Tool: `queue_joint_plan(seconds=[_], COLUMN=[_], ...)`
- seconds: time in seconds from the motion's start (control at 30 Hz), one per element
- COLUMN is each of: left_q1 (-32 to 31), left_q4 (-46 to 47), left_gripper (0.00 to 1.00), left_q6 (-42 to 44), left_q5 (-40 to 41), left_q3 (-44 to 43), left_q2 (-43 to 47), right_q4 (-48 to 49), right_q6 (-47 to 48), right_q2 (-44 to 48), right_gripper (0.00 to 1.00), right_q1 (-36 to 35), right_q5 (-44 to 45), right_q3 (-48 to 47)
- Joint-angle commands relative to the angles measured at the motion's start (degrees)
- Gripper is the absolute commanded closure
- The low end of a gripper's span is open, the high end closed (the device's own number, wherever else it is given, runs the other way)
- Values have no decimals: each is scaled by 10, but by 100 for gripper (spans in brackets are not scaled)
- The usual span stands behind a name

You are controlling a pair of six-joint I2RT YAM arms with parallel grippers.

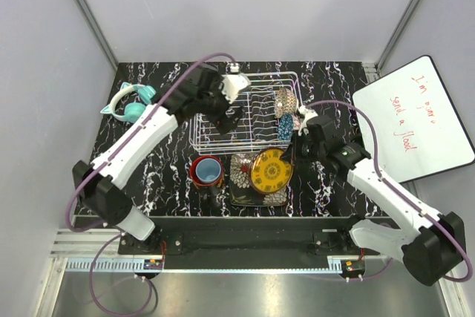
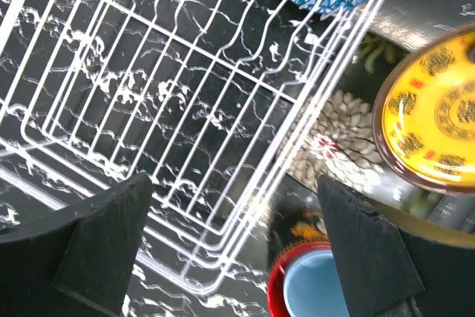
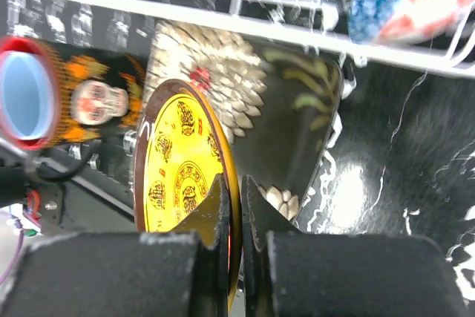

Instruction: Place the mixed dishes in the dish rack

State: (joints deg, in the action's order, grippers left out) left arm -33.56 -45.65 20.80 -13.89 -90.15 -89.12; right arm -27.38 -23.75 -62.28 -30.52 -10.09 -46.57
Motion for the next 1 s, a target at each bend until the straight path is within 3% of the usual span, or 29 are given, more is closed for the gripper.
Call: queue_joint_plan(seconds=[0.0, 0.13, 0.2, 0.37, 0.47, 0.67, 0.8, 0.97], left_q1=[75, 164, 190, 201, 201, 207, 223, 237], left_q4=[-49, -49, -50, -43, -24, -8, 3, 14], left_gripper=[1, 1, 2, 3, 3, 3, 3, 4], left_q6=[-37, -66, -80, -109, -128, -135, -137, -142], left_q5=[-51, -92, -116, -137, -144, -138, -136, -127], left_q3=[-12, -34, -46, -57, -50, -46, -33, -28], left_q2=[4, -24, -35, -55, -64, -90, -95, -111], right_q4=[-43, 12, 125, 384, 394, 413, 386, 294], right_q6=[68, 167, 264, 567, 675, 868, 936, 943], right_q2=[40, 39, 37, 1, -78, -201, -253, -238], right_gripper=[100, 100, 100, 100, 100, 100, 100, 100], right_q1=[-7, -8, -9, -9, -9, -9, -11, -40], right_q5=[8, 61, 111, 97, 143, 140, 124, 110], right_q3=[-121, -182, -172, -121, -178, -260, -308, -332])
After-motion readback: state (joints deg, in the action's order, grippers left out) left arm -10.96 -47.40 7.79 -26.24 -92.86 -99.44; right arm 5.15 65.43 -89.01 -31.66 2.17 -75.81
